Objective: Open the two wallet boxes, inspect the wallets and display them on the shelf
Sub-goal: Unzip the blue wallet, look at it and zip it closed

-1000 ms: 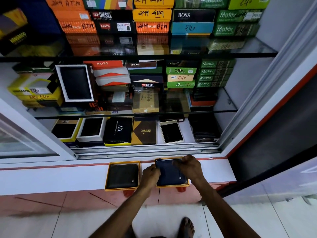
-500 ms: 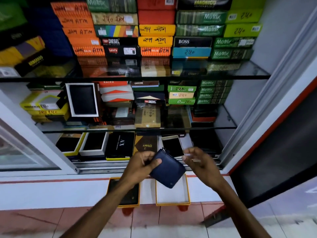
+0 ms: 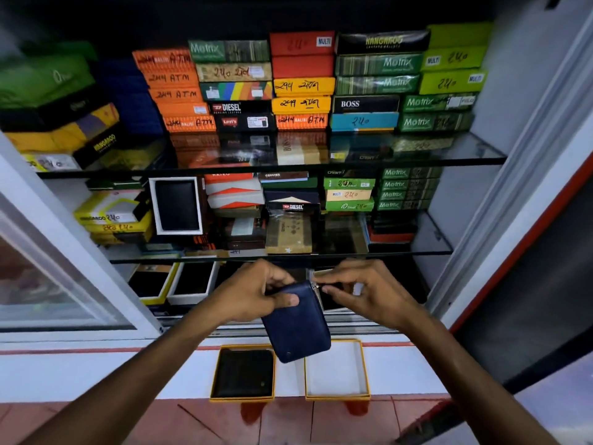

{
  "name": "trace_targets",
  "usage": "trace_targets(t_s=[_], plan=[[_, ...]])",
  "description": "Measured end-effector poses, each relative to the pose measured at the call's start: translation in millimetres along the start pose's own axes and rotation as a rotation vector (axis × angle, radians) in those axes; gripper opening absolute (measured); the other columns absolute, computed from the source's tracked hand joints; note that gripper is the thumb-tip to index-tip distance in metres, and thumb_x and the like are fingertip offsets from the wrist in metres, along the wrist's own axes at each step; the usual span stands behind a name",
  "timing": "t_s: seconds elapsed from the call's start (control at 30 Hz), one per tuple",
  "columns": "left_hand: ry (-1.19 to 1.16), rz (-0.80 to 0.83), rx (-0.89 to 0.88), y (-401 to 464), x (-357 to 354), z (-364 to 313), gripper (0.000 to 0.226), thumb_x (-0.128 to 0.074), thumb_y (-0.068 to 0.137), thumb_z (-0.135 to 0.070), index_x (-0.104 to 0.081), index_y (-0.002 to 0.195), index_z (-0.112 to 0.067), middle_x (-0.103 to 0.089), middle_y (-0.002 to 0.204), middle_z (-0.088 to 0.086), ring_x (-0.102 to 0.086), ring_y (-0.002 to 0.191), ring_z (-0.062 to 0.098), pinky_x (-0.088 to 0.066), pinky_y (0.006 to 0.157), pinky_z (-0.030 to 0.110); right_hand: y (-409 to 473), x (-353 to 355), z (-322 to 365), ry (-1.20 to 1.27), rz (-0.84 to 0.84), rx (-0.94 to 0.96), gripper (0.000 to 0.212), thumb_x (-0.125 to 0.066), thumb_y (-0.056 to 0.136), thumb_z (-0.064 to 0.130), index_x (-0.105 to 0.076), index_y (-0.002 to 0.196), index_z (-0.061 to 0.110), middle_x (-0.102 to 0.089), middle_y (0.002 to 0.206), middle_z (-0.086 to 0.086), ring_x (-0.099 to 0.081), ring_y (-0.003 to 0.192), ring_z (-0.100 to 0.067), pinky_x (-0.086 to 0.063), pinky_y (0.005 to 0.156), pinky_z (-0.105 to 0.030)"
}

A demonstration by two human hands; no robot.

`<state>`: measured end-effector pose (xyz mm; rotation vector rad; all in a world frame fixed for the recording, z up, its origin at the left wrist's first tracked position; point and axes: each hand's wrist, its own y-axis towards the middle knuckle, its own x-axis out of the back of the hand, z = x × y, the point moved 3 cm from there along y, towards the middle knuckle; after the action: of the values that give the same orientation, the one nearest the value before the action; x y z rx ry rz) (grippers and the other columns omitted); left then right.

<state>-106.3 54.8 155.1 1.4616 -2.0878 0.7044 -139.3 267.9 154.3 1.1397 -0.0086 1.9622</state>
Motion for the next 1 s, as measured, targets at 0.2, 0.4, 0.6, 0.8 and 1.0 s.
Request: trace_targets(t_s=[0.2, 0.4, 0.6, 0.8, 1.0], plan=[[-0.12, 0.165, 0.019, -3, 3, -8, 0.015, -0.068, 0.087, -0.012, -0.072, 0.101, -0.01, -0.073, 0.088, 0.0, -0.066, 0.081, 0.006, -0.05, 0.069, 0.015, 0, -2, 13, -0.106, 0.018, 0.135, 0.022, -0.07, 0.086, 0.035, -0.078, 0.101, 0.021, -0.073, 0.096, 0.006, -0.062, 0.089, 0.002, -0.051, 0.077, -0.015], [-0.373, 0.154, 0.122, -7, 22, 10, 0.019, -0.064, 0.088, -0.01, -0.07, 0.105, -0.004, -0.077, 0.097, 0.008, -0.07, 0.086, 0.009, -0.054, 0.071, 0.018, 0, 5, 21, -0.079, 0.063, 0.01, 0.011, -0.063, 0.09, 0.038, -0.066, 0.096, 0.028, -0.054, 0.084, 0.021, -0.051, 0.07, 0.001, -0.039, 0.064, -0.011], [-0.739, -0.007, 0.298, -11, 29, 42, 0.06, -0.084, 0.06, -0.04, -0.071, 0.109, -0.009, -0.075, 0.107, 0.013, -0.073, 0.091, 0.02, -0.06, 0.079, 0.039, -8, 23, 23, 0.007, -0.055, -0.121, 0.009, -0.063, 0.089, 0.037, -0.065, 0.09, 0.029, -0.062, 0.081, 0.013, -0.051, 0.061, -0.015, -0.047, 0.058, -0.029], [-1.148, -0.177, 0.491, -2, 2, 24, 0.013, -0.051, 0.094, -0.011, -0.061, 0.097, -0.003, -0.077, 0.076, 0.01, -0.076, 0.066, 0.022, -0.06, 0.06, 0.05, -4, 20, 27, 0.071, -0.327, -0.275, 0.004, -0.072, 0.081, 0.025, -0.07, 0.081, 0.022, -0.061, 0.065, 0.015, -0.048, 0.052, -0.006, -0.037, 0.053, -0.01], [-1.354, -0.22, 0.554, 3, -19, 10, 0.011, -0.054, 0.092, -0.01, -0.058, 0.093, 0.001, -0.076, 0.073, 0.017, -0.076, 0.064, 0.028, -0.055, 0.058, 0.061, -7, 19, 35, -0.003, -0.512, -0.333, 0.008, -0.072, 0.081, 0.028, -0.072, 0.081, 0.02, -0.062, 0.066, 0.014, -0.056, 0.058, 0.001, -0.035, 0.052, -0.005]])
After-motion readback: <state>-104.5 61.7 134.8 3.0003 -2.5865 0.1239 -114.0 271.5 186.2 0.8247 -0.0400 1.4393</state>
